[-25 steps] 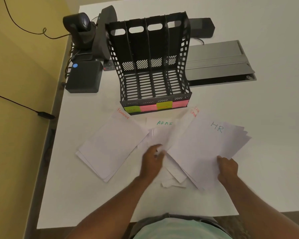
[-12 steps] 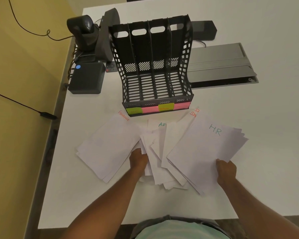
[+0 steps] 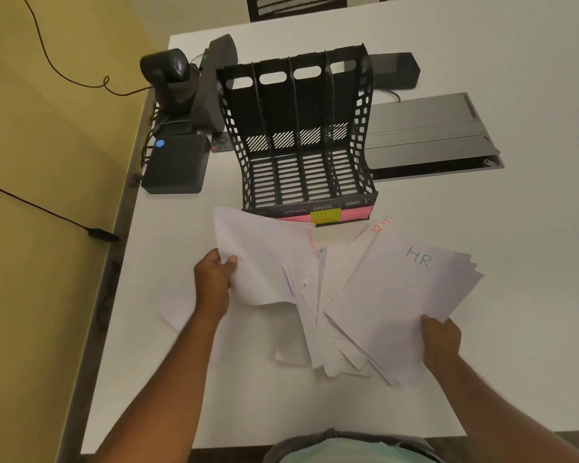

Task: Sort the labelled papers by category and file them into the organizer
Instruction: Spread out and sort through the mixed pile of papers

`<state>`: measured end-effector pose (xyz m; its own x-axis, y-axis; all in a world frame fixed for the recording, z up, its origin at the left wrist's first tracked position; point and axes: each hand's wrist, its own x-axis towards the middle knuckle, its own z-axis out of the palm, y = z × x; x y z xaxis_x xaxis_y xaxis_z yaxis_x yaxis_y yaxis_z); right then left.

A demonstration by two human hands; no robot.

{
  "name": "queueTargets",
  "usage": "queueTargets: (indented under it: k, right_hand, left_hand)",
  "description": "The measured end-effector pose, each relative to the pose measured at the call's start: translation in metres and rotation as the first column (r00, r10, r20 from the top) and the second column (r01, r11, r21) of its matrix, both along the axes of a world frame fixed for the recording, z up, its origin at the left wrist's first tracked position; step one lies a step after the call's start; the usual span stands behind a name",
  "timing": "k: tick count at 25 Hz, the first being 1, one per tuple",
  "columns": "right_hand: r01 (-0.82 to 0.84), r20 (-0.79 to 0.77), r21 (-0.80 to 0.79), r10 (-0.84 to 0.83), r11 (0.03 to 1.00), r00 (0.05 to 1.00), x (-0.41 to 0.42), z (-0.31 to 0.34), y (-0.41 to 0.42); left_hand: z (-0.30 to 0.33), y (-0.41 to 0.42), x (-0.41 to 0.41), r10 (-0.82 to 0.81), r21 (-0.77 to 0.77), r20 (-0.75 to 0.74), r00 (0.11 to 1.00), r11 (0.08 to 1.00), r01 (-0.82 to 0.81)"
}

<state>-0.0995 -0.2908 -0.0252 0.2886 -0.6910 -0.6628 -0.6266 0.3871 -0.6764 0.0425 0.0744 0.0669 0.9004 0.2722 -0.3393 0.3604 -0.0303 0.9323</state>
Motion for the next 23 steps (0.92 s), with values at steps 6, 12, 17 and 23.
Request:
queueTargets:
  k: [6, 12, 17, 23]
  right_hand:
    - [-0.092, 0.092, 0.021, 0.09, 0.996, 0.992, 0.001, 0.003, 0.012]
    - [-0.242, 0.191, 0.045, 0.23, 0.969, 0.954, -0.001, 0.003, 0.026]
    - [-0.316, 0.246, 0.049, 0.295, 0.947, 0.923, 0.001, 0.015, 0.027]
    - [-0.484, 0.3, 0.036, 0.453, 0.874, 0.84, 0.009, 0.038, 0.025]
  left_hand:
    - [0.022, 0.022, 0.001, 0.273, -0.709, -0.096, 0.957, 0.656, -0.258]
    - [-0.001, 0.034, -0.01, 0.321, -0.539, -0.14, 0.937, 0.769, -0.344]
    - [-0.068, 0.064, -0.064, 0.37, 0.357, -0.337, 0.865, 0.901, -0.246]
    - [-0.062, 0.013, -0.071, 0.221, 0.637, -0.191, 0.956, 0.769, -0.05]
